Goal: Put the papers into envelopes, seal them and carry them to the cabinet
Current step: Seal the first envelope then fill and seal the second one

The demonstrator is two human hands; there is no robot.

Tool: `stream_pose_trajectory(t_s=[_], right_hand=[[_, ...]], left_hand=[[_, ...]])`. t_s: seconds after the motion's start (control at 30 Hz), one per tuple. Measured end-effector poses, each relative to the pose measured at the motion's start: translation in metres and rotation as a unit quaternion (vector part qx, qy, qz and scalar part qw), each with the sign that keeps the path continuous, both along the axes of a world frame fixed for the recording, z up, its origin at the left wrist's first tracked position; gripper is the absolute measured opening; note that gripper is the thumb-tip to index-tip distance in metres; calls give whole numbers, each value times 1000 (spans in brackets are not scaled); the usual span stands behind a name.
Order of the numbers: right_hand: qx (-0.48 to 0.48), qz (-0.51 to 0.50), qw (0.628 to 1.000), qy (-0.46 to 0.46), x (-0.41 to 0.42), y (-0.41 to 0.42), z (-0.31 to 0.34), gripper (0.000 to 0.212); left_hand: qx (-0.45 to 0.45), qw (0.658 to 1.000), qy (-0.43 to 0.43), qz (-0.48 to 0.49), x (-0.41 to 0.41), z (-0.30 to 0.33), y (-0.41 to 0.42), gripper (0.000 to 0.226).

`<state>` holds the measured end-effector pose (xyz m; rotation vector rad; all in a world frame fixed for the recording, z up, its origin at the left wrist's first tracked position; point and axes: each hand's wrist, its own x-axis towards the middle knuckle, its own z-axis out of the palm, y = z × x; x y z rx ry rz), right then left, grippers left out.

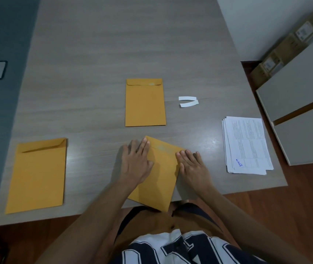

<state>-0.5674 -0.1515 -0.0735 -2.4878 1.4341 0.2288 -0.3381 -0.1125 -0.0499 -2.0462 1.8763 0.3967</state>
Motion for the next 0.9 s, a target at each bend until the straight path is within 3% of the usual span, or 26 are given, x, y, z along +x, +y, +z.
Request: stream_pose_trajectory(t_s=[0.13, 0.23, 0.3, 0.43, 0.77, 0.9], right_hand=[[-11, -8, 1000, -14, 1, 1, -2, 57], [-13, -1, 1000, -17, 0, 1, -4, 57], [-22, 6, 999, -24, 0, 0, -6, 58], [-46, 21, 998, -35, -4, -1, -9, 55], [-156, 49, 985, -52, -3, -2, -21, 55], [-177, 1, 975, -131, 12, -12, -10, 35]], left_hand=[[-36, 998, 44, 31, -25, 11, -10, 75], [-63, 993, 79, -69, -47, 3, -4, 73], [-54, 991, 92, -86, -50, -8, 2, 73], [-50, 993, 101, -41, -36, -17, 4, 69], [-44, 998, 24, 23, 17, -13, 12, 71], [-62, 996, 58, 42, 10, -11, 5, 68]])
